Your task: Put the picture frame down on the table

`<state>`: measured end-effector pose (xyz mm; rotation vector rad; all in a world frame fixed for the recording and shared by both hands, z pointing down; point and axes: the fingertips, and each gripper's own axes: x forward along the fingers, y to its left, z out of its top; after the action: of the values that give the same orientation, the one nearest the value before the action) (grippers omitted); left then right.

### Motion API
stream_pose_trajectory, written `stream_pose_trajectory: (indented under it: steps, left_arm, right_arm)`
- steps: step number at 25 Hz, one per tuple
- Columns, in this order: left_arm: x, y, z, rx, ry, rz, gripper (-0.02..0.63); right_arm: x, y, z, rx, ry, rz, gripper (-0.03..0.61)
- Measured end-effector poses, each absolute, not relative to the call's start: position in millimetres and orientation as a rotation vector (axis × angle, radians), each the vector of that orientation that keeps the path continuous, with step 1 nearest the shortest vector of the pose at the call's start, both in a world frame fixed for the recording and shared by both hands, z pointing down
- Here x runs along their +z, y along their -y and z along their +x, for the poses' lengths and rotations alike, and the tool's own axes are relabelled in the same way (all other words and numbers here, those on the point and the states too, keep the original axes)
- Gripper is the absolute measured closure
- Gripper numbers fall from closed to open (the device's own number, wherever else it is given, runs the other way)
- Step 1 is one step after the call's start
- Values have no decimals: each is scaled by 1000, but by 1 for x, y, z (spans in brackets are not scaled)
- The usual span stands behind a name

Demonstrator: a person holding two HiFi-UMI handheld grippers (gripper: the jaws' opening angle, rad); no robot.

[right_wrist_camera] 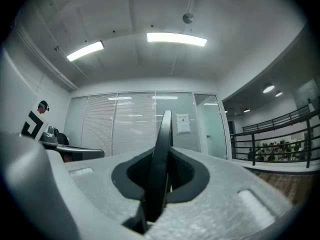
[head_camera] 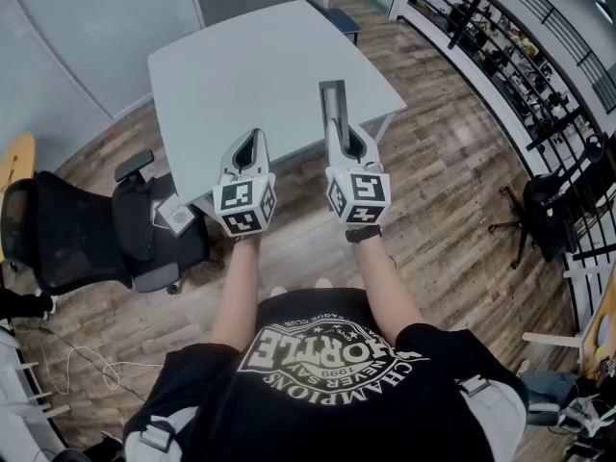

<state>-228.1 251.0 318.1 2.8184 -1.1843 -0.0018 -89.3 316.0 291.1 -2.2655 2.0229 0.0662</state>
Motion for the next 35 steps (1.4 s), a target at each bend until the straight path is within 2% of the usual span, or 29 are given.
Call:
stream_pose_trajectory:
  steps: [18, 26, 35]
  left_arm:
    - [353, -312, -87, 129, 1001, 2856, 607]
    - [370, -263, -55, 138, 939, 2842, 607]
    - [386, -132, 32, 143, 803, 2841, 607]
  right_arm:
    - [329, -377, 31, -50, -1971, -2289, 540]
    - [346, -335, 63, -86, -1911, -2339, 539]
    - [353, -203, 123, -82, -1917, -2387, 538]
